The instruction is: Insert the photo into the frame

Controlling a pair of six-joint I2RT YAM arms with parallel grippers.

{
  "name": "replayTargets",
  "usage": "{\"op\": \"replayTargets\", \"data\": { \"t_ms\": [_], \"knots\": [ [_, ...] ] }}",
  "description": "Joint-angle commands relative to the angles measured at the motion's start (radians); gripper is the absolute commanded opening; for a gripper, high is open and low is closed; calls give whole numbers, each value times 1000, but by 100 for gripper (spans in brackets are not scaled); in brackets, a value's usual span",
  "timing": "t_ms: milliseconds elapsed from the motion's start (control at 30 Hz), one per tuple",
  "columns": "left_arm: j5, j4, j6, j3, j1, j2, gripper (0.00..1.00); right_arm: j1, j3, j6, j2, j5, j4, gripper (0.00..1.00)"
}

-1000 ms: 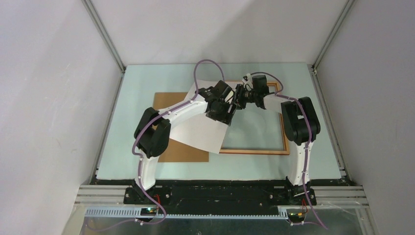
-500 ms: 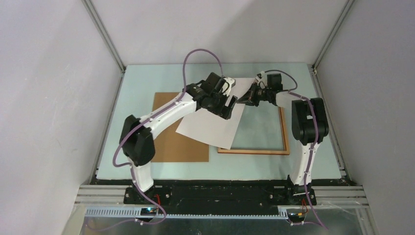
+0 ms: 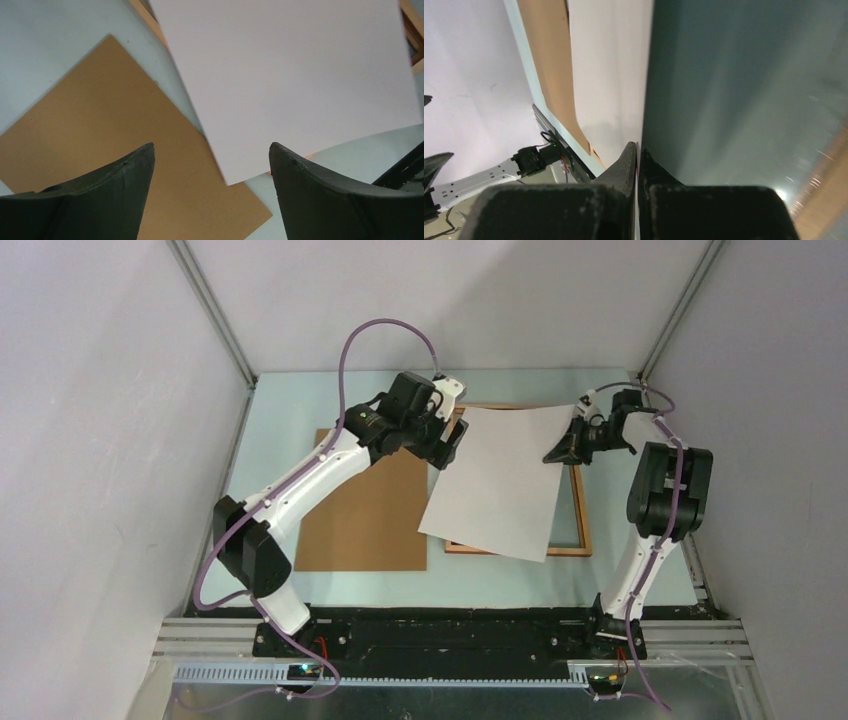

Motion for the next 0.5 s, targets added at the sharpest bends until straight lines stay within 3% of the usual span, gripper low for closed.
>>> {"op": "replayTargets", "data": {
  "t_ms": [0, 467],
  "knots": [
    [-15, 16, 45, -11, 9, -22, 89, -57, 114, -291, 44, 33, -298, 0],
    [-16, 16, 58, -25, 11, -1, 88, -62, 497, -509, 273, 133, -571, 0]
  ]
}}
